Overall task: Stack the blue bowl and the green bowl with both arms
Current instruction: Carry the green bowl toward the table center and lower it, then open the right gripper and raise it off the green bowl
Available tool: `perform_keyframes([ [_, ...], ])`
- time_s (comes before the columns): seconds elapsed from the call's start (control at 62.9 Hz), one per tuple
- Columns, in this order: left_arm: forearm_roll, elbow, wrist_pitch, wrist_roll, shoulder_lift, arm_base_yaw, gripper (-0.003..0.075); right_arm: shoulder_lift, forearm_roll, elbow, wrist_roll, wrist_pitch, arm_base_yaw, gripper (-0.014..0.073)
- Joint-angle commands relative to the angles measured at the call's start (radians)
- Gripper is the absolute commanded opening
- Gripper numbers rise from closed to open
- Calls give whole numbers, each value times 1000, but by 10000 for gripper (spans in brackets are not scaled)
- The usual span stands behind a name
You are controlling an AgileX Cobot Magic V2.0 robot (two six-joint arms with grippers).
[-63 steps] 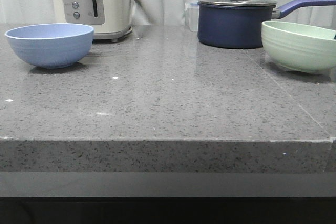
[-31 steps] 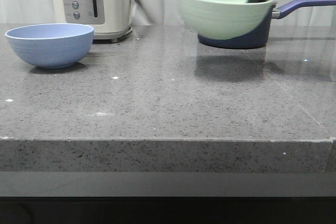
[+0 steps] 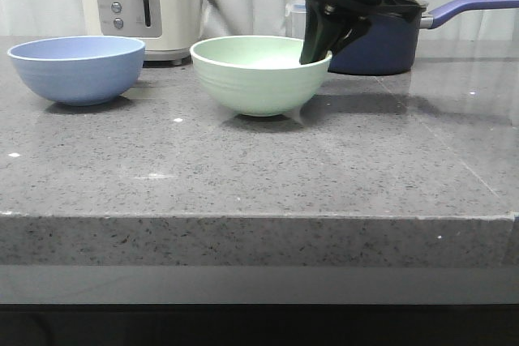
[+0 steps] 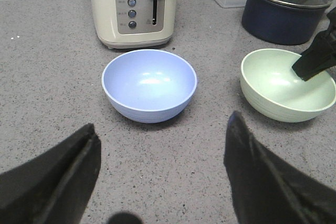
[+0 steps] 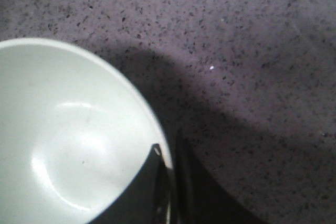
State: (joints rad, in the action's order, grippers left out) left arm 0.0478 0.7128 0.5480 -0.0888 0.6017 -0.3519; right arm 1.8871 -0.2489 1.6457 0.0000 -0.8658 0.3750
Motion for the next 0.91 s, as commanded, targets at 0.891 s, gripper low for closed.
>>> perform_keyframes([
  [0.891,2,26,-72,-1,8,-9,491,-365,166,-148,-25,77,-2,260],
])
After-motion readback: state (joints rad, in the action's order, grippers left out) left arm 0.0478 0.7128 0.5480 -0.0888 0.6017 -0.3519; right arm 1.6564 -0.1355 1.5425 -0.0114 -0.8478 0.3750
